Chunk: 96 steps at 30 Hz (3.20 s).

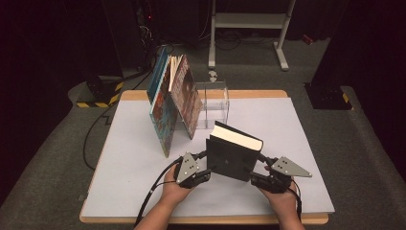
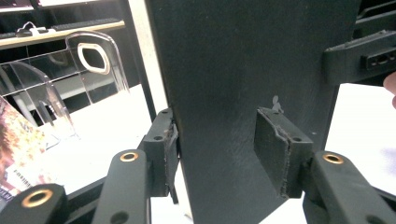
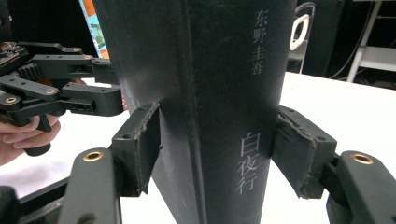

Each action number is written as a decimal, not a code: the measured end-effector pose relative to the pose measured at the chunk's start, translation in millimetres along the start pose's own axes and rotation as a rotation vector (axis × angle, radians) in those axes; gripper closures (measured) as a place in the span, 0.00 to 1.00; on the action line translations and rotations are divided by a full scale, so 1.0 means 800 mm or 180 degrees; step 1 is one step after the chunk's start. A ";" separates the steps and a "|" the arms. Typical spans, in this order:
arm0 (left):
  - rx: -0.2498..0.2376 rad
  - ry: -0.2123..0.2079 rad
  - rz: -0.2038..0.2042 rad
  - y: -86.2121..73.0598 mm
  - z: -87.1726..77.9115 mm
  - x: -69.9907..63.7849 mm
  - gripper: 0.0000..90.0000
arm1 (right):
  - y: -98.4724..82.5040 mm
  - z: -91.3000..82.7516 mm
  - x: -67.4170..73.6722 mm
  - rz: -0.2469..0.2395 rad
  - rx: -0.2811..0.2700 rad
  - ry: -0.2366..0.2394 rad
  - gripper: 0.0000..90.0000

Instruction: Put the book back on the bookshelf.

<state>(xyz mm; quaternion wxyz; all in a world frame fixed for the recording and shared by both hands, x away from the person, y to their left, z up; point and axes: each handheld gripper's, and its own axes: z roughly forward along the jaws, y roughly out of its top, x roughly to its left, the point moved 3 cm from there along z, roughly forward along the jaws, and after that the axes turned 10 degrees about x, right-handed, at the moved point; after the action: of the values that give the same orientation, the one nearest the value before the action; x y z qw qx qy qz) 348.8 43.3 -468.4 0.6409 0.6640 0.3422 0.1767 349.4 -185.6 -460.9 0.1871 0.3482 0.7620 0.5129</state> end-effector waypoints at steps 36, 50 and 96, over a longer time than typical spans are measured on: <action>0.0359 0.1081 -0.0567 -0.044 -0.113 0.125 0.32 | 0.002 0.015 0.006 0.0048 0.0096 0.0190 0.23; 0.0222 0.1177 -0.0506 -0.040 -0.128 0.124 0.31 | 0.024 0.017 0.002 -0.0067 0.0075 0.0254 0.22; 0.0128 0.1134 -0.0591 -0.033 -0.133 0.126 0.31 | 0.113 0.065 0.017 -0.0198 0.0071 -0.0568 0.60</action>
<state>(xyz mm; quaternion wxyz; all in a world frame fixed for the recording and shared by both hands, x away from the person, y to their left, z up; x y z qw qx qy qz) 341.8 188.5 -502.5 0.5704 0.6005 0.5133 0.2247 404.6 -121.0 -398.4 0.2662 0.3707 0.7584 0.4652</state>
